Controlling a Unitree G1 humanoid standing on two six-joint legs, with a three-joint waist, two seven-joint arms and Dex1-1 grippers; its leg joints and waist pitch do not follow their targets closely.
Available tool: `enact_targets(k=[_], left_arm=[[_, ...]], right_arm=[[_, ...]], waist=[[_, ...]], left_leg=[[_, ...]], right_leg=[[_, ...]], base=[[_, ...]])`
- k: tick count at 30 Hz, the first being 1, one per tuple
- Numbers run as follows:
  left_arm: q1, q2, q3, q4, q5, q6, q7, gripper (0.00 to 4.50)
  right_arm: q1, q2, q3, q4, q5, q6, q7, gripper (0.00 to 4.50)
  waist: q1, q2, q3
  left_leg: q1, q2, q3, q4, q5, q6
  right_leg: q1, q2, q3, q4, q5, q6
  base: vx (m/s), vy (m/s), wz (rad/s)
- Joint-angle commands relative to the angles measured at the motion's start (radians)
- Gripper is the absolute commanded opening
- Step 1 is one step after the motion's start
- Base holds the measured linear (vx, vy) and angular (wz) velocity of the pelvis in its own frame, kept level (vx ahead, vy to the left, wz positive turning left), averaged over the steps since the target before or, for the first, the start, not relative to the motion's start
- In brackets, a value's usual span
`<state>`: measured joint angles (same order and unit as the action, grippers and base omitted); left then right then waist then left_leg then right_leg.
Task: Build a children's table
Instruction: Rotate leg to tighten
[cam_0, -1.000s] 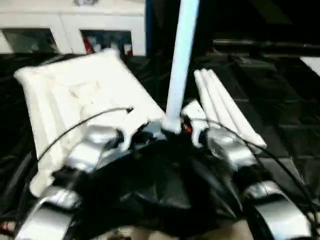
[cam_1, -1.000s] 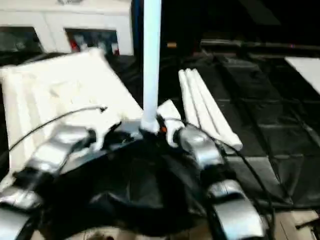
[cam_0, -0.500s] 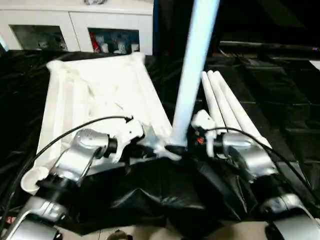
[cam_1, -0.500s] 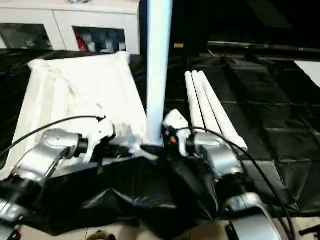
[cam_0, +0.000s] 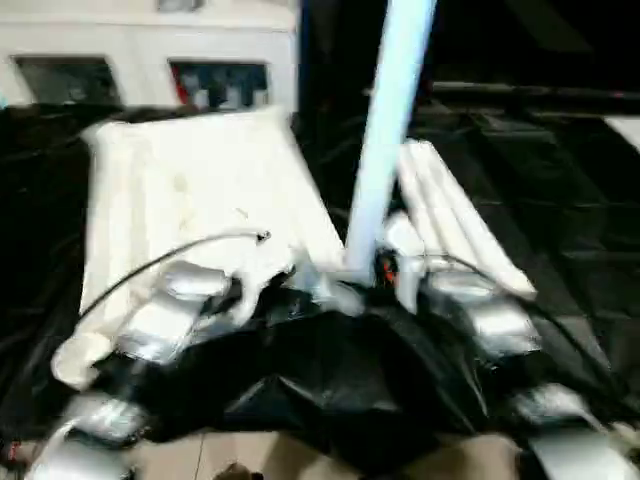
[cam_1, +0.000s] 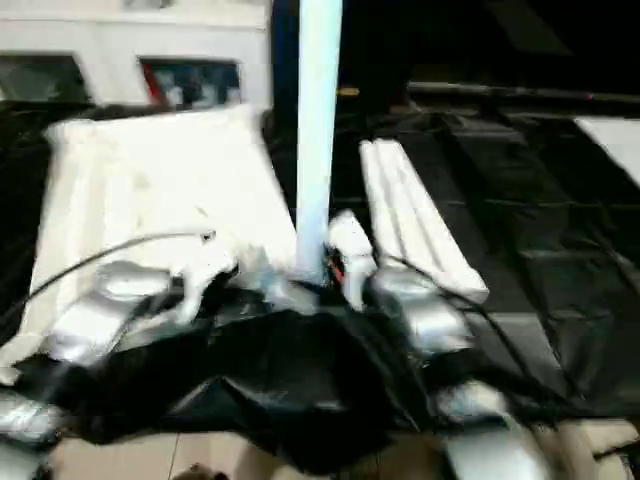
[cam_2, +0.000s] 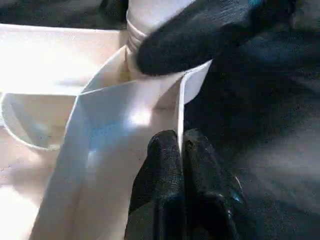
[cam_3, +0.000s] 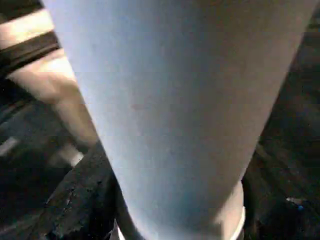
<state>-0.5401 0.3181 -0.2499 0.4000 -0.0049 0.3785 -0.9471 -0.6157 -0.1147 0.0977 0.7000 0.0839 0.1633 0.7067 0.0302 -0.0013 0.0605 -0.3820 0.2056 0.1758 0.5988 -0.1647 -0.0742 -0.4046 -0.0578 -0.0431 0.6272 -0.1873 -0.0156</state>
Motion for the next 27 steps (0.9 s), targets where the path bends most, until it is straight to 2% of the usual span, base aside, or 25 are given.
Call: enact_targets(k=[1, 2, 3, 4, 6, 8, 11, 12, 13, 15, 18, 20, 21, 22, 23, 25, 27], left_arm=[[-0.044, -0.035, 0.037, -0.016, -0.02, 0.015, 0.069, 0.0], [-0.077, -0.075, 0.062, 0.018, -0.011, 0.04, 0.162, 0.0], [-0.084, -0.083, 0.067, 0.025, -0.01, 0.044, 0.18, 0.0], [-0.106, -0.107, 0.082, 0.049, -0.005, 0.056, 0.236, 0.0], [-0.142, -0.148, 0.105, 0.089, 0.002, 0.071, 0.331, 0.0], [-0.155, -0.164, 0.109, 0.103, 0.005, 0.063, 0.359, 0.0], [-0.166, -0.179, 0.104, 0.121, 0.014, 0.026, 0.37, 0.0], [-0.164, -0.178, 0.101, 0.12, 0.014, 0.024, 0.365, 0.0], [-0.16, -0.175, 0.096, 0.114, 0.014, 0.015, 0.354, 0.0], [-0.147, -0.164, 0.083, 0.099, 0.011, 0.003, 0.326, 0.0], [-0.135, -0.153, 0.075, 0.084, 0.004, 0.002, 0.295, 0.0], [-0.126, -0.141, 0.066, 0.075, 0.0, -0.009, 0.266, 0.0], [-0.101, -0.106, 0.041, 0.046, -0.007, -0.026, 0.182, 0.0], [-0.092, -0.093, 0.034, 0.035, -0.011, -0.031, 0.152, 0.0], [-0.082, -0.08, 0.029, 0.022, -0.015, -0.028, 0.126, 0.0], [-0.068, -0.057, 0.021, 0.003, -0.023, -0.028, 0.085, 0.0], [-0.054, -0.032, 0.012, -0.01, -0.032, -0.035, 0.045, 0.0]], right_arm=[[-0.003, 0.029, 0.014, 0.066, -0.029, 0.024, -0.09, 2.72], [-0.036, 0.075, -0.02, 0.119, -0.009, 0.026, -0.193, 2.72], [-0.043, 0.084, -0.027, 0.129, -0.006, 0.026, -0.213, 2.72], [-0.064, 0.109, -0.043, 0.162, 0.001, 0.024, -0.274, 2.72], [-0.106, 0.155, -0.064, 0.229, -0.002, 0.014, -0.376, 2.71], [-0.125, 0.176, -0.063, 0.262, -0.013, -0.001, -0.419, 2.71], [-0.154, 0.209, -0.058, 0.31, -0.033, -0.051, -0.434, 2.71], [-0.156, 0.213, -0.064, 0.309, -0.024, -0.055, -0.415, 2.71], [-0.154, 0.215, -0.07, 0.302, -0.011, -0.051, -0.386, 3.06], [-0.153, 0.212, -0.079, 0.293, 0.008, -0.048, -0.328, 3.41], [-0.159, 0.201, -0.07, 0.302, -0.001, -0.063, -0.291, 3.62], [-0.157, 0.189, -0.056, 0.299, -0.01, -0.073, -0.268, 3.78], [-0.141, 0.15, -0.017, 0.285, -0.033, -0.101, -0.187, 3.88], [-0.134, 0.136, -0.007, 0.276, -0.038, -0.107, -0.151, 3.88], [-0.122, 0.12, 0.001, 0.257, -0.039, -0.108, -0.118, 3.94], [-0.099, 0.091, 0.012, 0.216, -0.035, -0.103, -0.056, 4.27], [-0.08, 0.064, 0.018, 0.178, -0.032, -0.094, -0.001, 4.31]], waist=[[0.0, -0.001, -0.068], [0.0, -0.003, -0.067], [-0.002, -0.001, -0.069], [0.003, 0.0, -0.073], [0.002, 0.002, -0.076], [0.004, 0.0, -0.08], [0.005, -0.001, -0.081], [0.005, -0.003, -0.079], [0.006, -0.002, -0.077], [0.005, -0.002, -0.077], [0.001, -0.003, -0.076], [0.002, -0.002, -0.076], [0.003, -0.001, -0.076], [0.002, -0.001, -0.076], [0.002, 0.003, -0.076], [0.005, 0.003, -0.075], [0.007, 0.003, -0.074]], left_leg=[[0.018, 0.018, -0.006, -0.07, -0.252, -0.015], [0.019, 0.018, -0.006, -0.071, -0.252, -0.011], [0.018, 0.016, -0.005, -0.069, -0.235, -0.013], [0.017, 0.018, -0.005, -0.068, -0.214, -0.007], [0.015, 0.017, -0.004, -0.066, -0.185, -0.004], [0.012, 0.015, -0.002, -0.064, -0.147, 0.012], [0.01, 0.014, -0.001, -0.061, -0.126, 0.035], [0.01, 0.014, 0.001, -0.062, -0.135, 0.043], [0.01, 0.015, 0.0, -0.063, -0.14, 0.047], [0.012, 0.017, 0.0, -0.064, -0.152, 0.047], [0.01, 0.017, 0.0, -0.064, -0.161, 0.047], [0.011, 0.018, -0.001, -0.064, -0.159, 0.047], [0.012, 0.02, -0.001, -0.065, -0.159, 0.047], [0.009, 0.02, 0.0, -0.064, -0.165, 0.051], [0.012, 0.022, -0.001, -0.064, -0.168, 0.051], [0.014, 0.023, 0.0, -0.065, -0.163, 0.057], [0.015, 0.024, 0.0, -0.066, -0.174, 0.054]], right_leg=[[0.043, -0.071, 0.041, -0.088, -0.291, -0.197], [0.042, -0.07, 0.04, -0.09, -0.292, -0.194], [0.041, -0.069, 0.042, -0.088, -0.275, -0.196], [0.046, -0.069, 0.04, -0.085, -0.235, -0.199], [0.046, -0.066, 0.04, -0.078, -0.165, -0.213], [0.053, -0.065, 0.038, -0.071, -0.082, -0.228], [0.055, -0.067, 0.038, -0.067, -0.035, -0.238], [0.056, -0.068, 0.038, -0.07, -0.044, -0.24], [0.056, -0.068, 0.038, -0.071, -0.057, -0.238], [0.055, -0.068, 0.037, -0.072, -0.074, -0.236], [0.056, -0.068, 0.037, -0.073, -0.088, -0.238], [0.056, -0.07, 0.038, -0.073, -0.091, -0.241], [0.054, -0.07, 0.037, -0.074, -0.095, -0.244], [0.056, -0.07, 0.037, -0.072, -0.09, -0.247], [0.055, -0.07, 0.038, -0.071, -0.086, -0.248], [0.053, -0.068, 0.038, -0.07, -0.07, -0.254], [0.053, -0.069, 0.038, -0.07, -0.078, -0.254]], base=[[0.0, 0.0, 0.0], [0.0, 0.0, 0.0], [0.0, 0.0, 0.0], [0.0, 0.0, 0.0], [0.0, 0.0, 0.0], [0.0, 0.0, 0.0], [0.0, 0.0, 0.0], [0.0, 0.0, 0.0], [0.0, 0.0, 0.0], [0.0, 0.0, 0.0], [0.0, 0.0, 0.0], [0.0, 0.0, 0.0], [0.0, 0.0, 0.0], [0.0, 0.0, 0.0], [0.0, 0.0, 0.0], [0.0, 0.0, 0.0], [0.0, 0.0, 0.0]])
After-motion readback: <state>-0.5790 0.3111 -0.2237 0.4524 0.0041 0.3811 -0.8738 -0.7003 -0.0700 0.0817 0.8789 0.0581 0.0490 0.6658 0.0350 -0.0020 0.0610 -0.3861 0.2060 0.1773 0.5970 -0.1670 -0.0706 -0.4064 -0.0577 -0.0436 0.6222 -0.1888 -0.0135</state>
